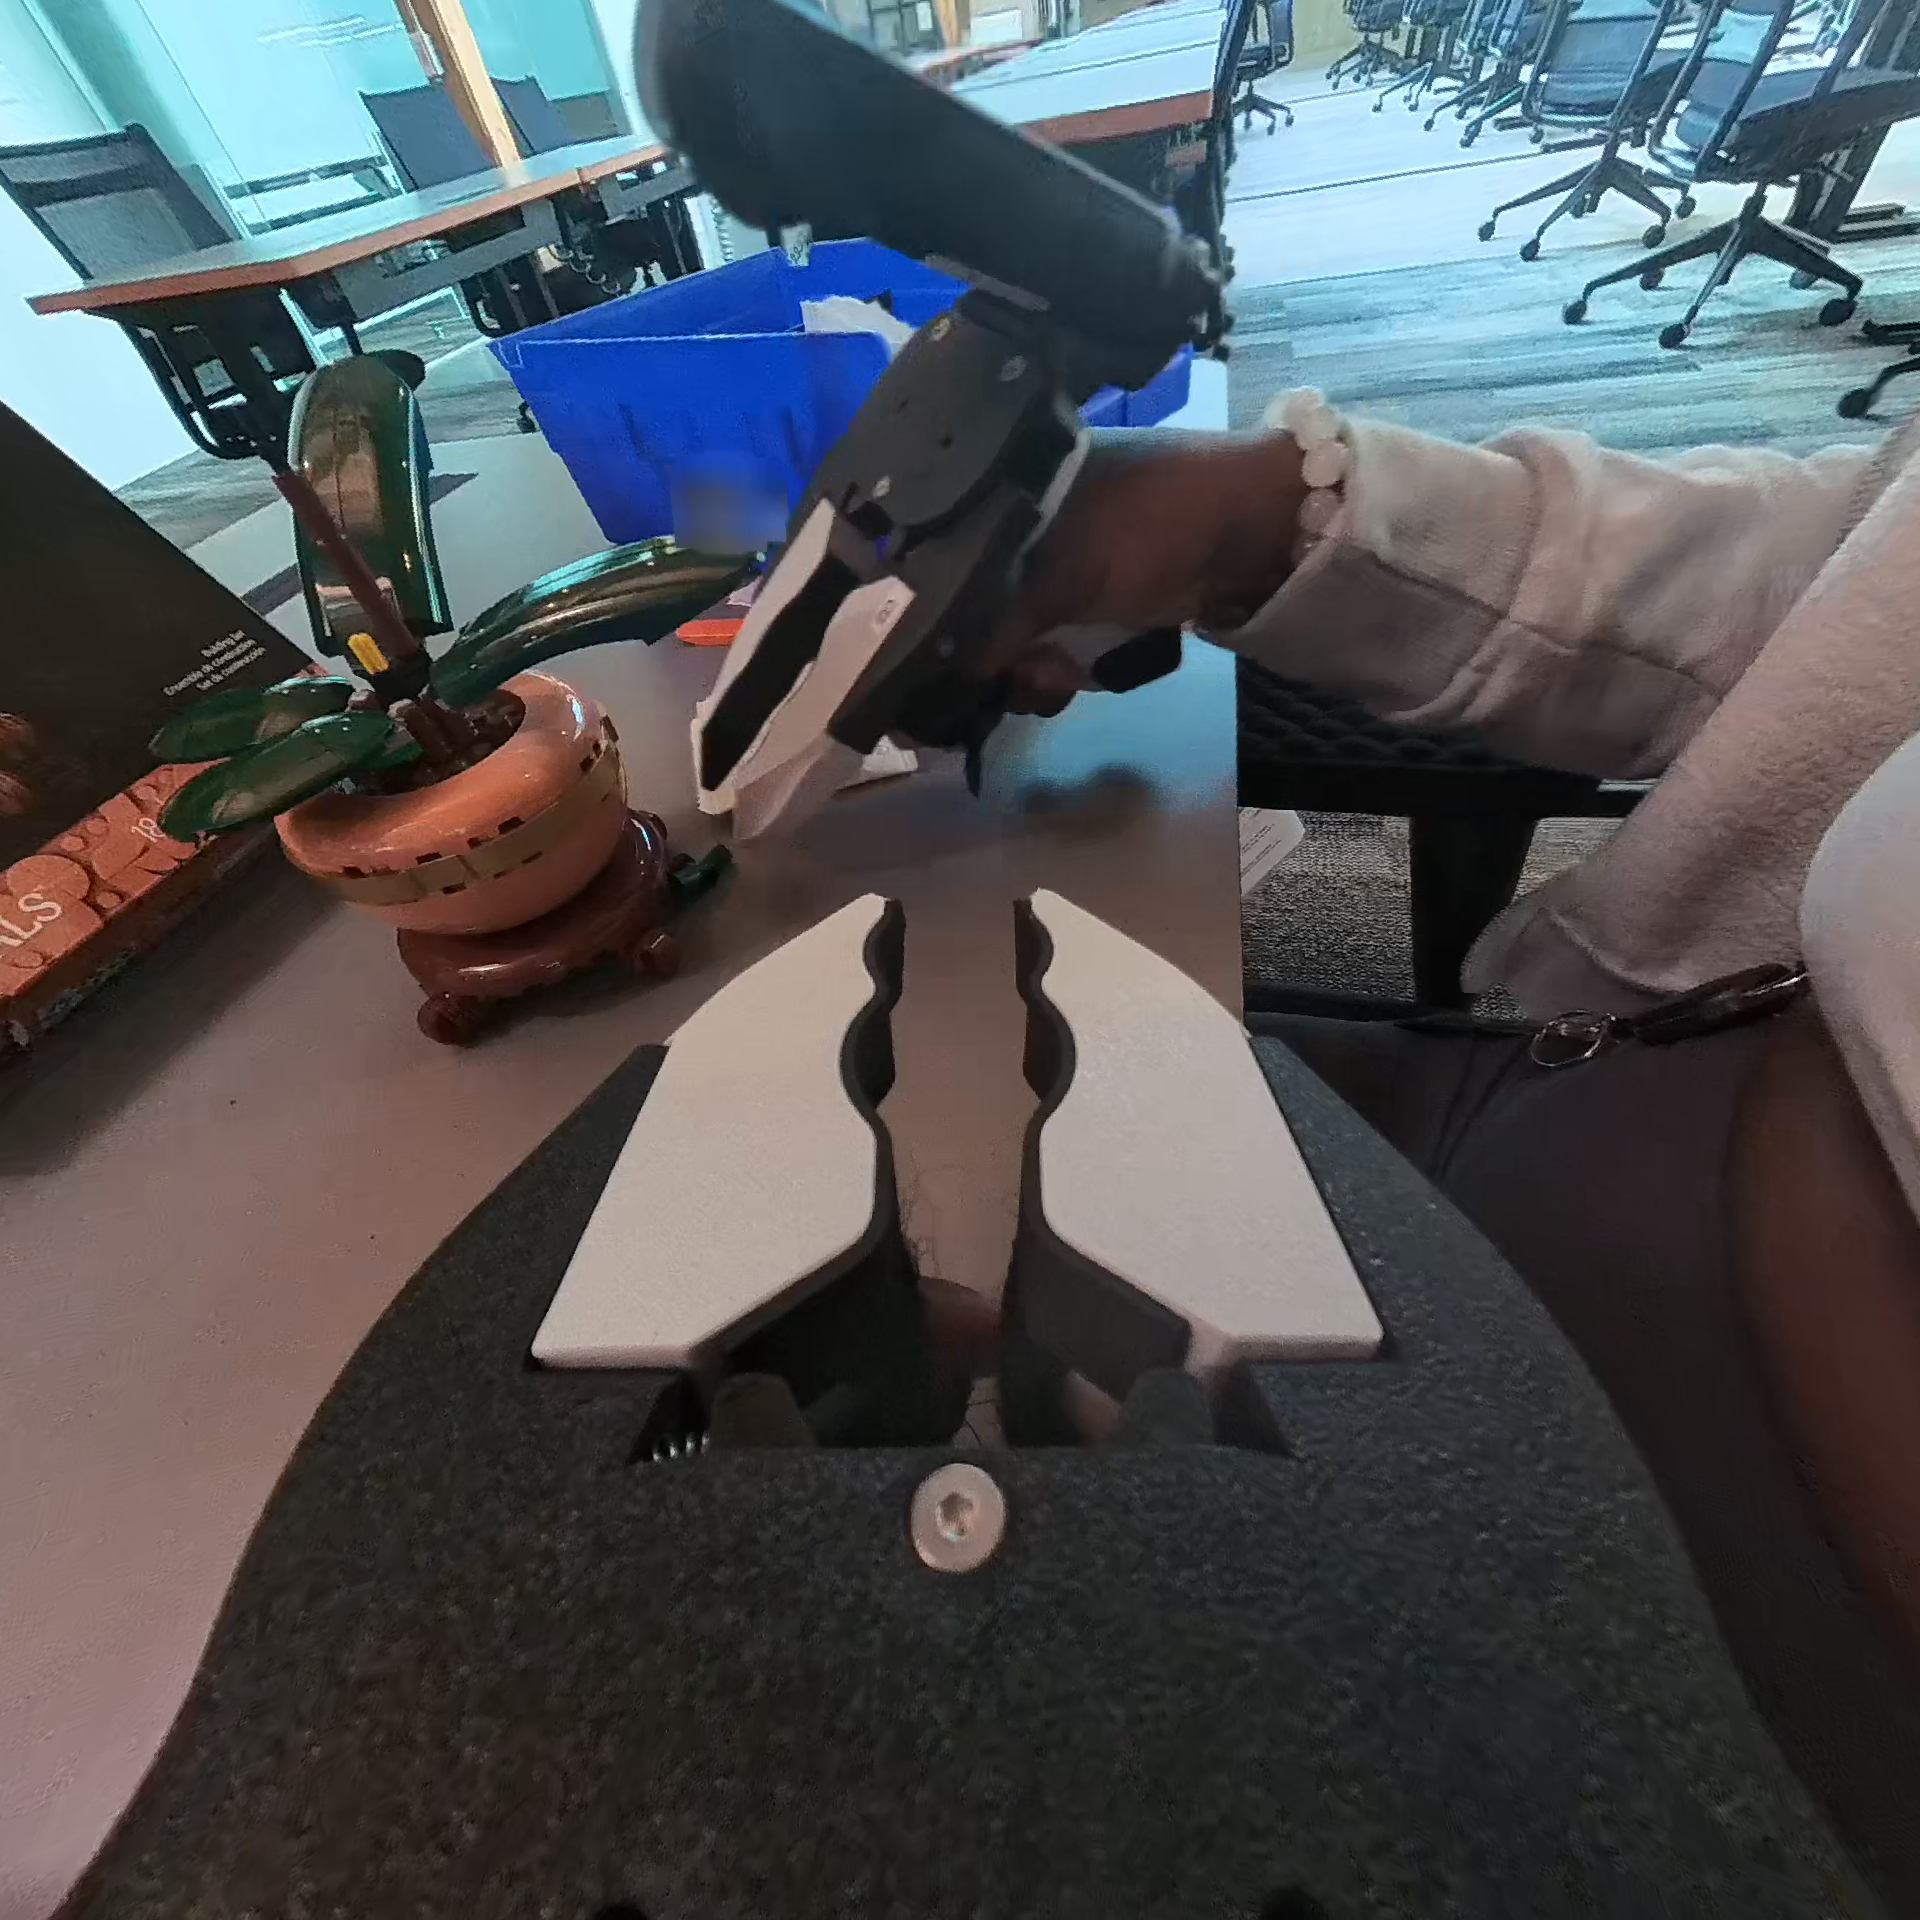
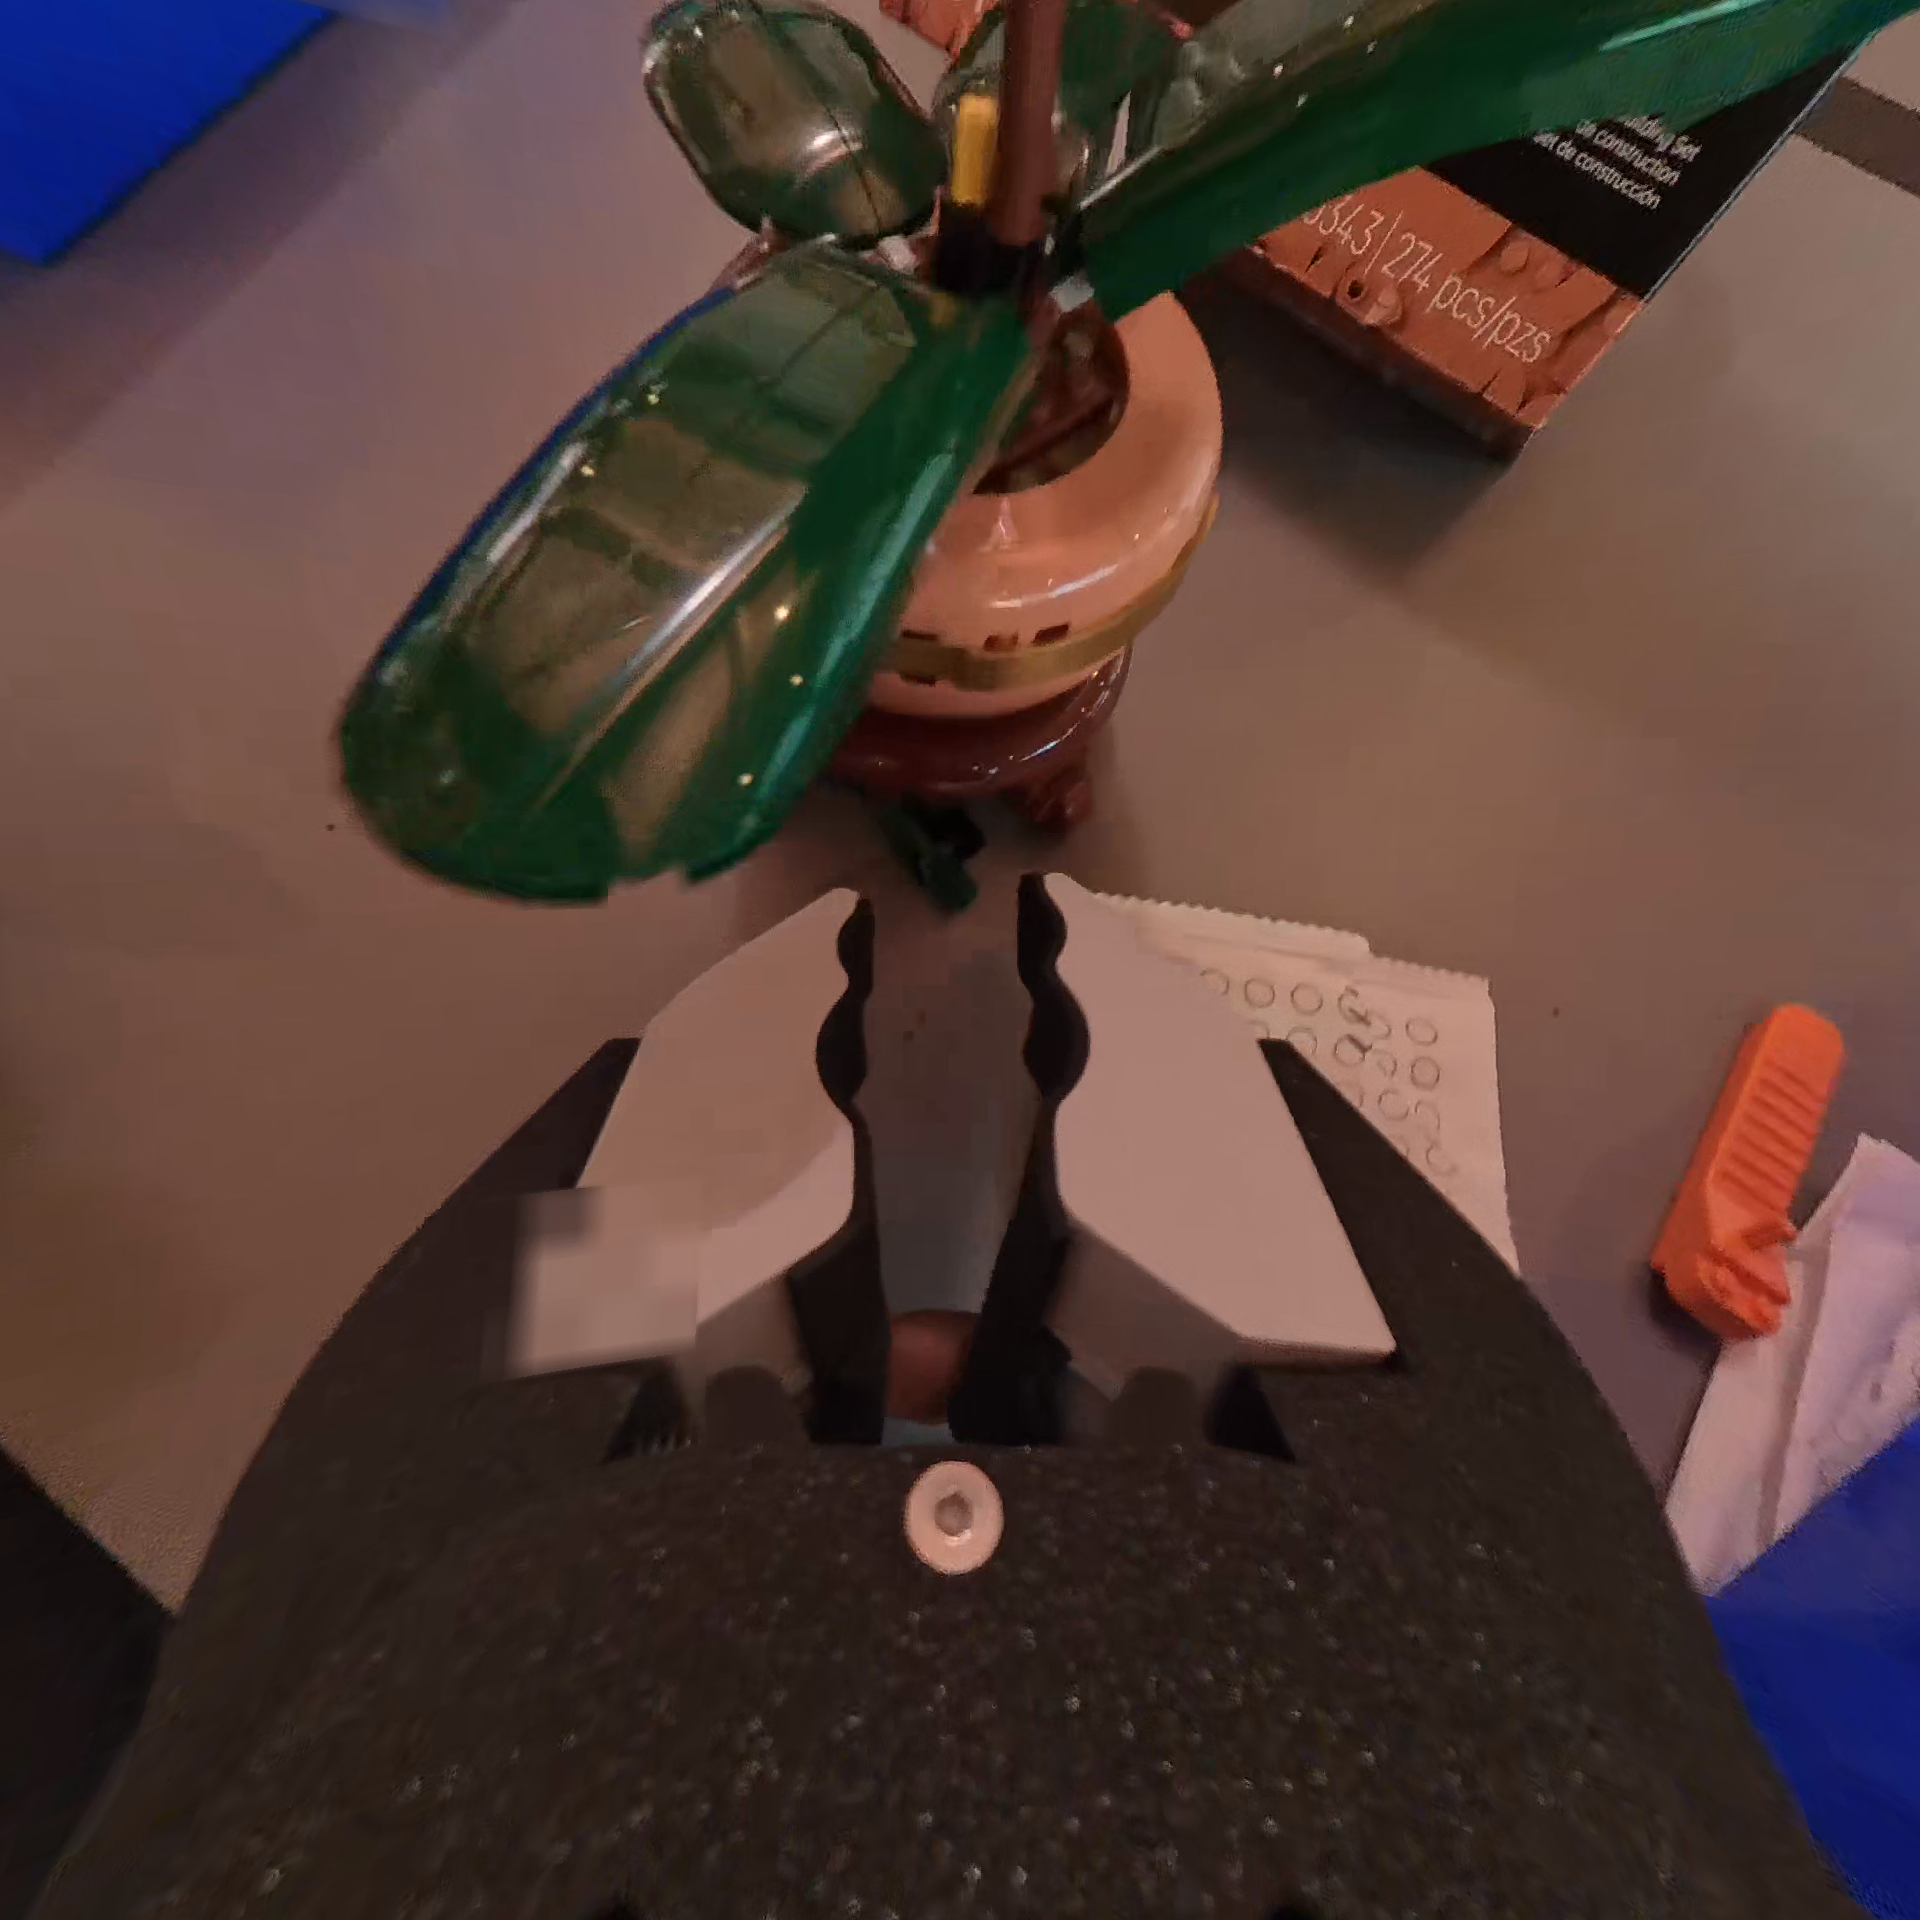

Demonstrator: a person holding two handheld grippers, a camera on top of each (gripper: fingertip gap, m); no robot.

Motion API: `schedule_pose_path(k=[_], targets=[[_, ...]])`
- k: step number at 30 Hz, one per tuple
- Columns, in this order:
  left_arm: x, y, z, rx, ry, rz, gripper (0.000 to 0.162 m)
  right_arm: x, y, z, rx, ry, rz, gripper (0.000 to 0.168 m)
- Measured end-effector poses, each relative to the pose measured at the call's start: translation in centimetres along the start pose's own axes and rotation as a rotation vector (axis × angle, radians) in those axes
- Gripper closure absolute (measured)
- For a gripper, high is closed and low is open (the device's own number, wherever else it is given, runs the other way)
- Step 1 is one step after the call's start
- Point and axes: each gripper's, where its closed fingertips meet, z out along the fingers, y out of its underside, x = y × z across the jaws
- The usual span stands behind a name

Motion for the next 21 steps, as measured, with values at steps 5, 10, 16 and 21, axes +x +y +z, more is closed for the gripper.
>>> schedule_pose_path(k=[5,10,16,21], targets=[[0.0,0.0,-0.3,0.005,0.003,0.009,0.142,0.3,0.1,1.7,-0.070,-0.077,-0.046,0.142],[-0.1,0.1,-0.3,0.007,0.002,0.002,0.142,-0.1,0.4,2.1,-0.088,-0.140,-0.037,0.160],[-1.5,0.2,-0.6,0.008,-0.048,-0.117,0.140,-2.4,0.0,-0.8,0.053,-0.211,-0.105,0.160],[-2.2,-0.9,0.0,0.112,0.003,-0.442,0.138,-6.1,-3.4,-5.7,0.410,-0.066,-0.396,0.161]])
